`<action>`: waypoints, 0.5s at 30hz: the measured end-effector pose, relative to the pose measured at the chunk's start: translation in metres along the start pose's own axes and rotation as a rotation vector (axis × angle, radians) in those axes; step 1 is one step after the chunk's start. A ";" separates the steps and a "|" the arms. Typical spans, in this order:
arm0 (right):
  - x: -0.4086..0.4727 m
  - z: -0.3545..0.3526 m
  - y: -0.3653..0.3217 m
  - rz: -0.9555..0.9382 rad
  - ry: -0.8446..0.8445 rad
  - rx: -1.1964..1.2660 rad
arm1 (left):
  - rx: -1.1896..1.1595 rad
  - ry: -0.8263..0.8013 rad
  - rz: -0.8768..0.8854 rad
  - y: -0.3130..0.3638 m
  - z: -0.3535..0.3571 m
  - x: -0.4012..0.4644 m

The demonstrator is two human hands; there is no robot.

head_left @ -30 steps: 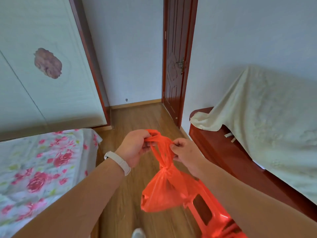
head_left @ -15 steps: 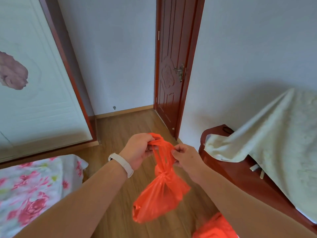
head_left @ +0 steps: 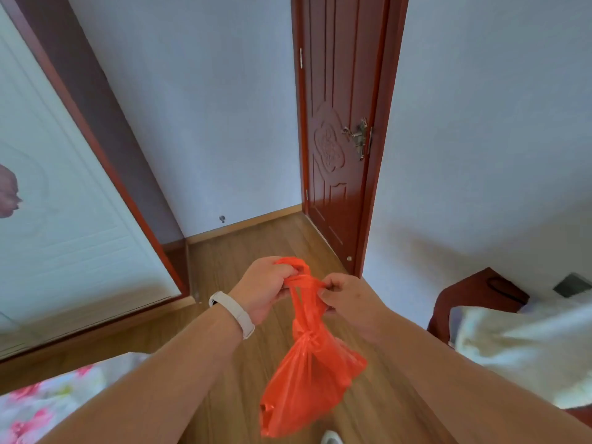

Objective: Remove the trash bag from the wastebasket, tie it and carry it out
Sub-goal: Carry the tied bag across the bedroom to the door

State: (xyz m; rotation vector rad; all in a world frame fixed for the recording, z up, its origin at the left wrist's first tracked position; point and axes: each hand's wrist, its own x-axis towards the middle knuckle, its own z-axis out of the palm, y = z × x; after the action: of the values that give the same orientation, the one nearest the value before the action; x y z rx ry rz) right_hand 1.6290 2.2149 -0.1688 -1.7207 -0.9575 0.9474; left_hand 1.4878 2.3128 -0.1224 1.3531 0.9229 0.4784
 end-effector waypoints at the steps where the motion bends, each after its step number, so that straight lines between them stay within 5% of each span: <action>1: 0.021 -0.003 -0.002 0.005 -0.029 0.019 | 0.015 0.007 -0.007 0.007 -0.002 0.020; 15: 0.239 -0.045 -0.041 0.084 0.110 0.049 | 0.002 -0.056 -0.019 0.088 -0.034 0.242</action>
State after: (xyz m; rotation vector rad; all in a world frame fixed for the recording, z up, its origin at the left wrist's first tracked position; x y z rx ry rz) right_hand 1.7573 2.4254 -0.1602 -1.7635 -0.7900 0.9128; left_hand 1.6196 2.5365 -0.1050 1.3517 0.8895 0.4233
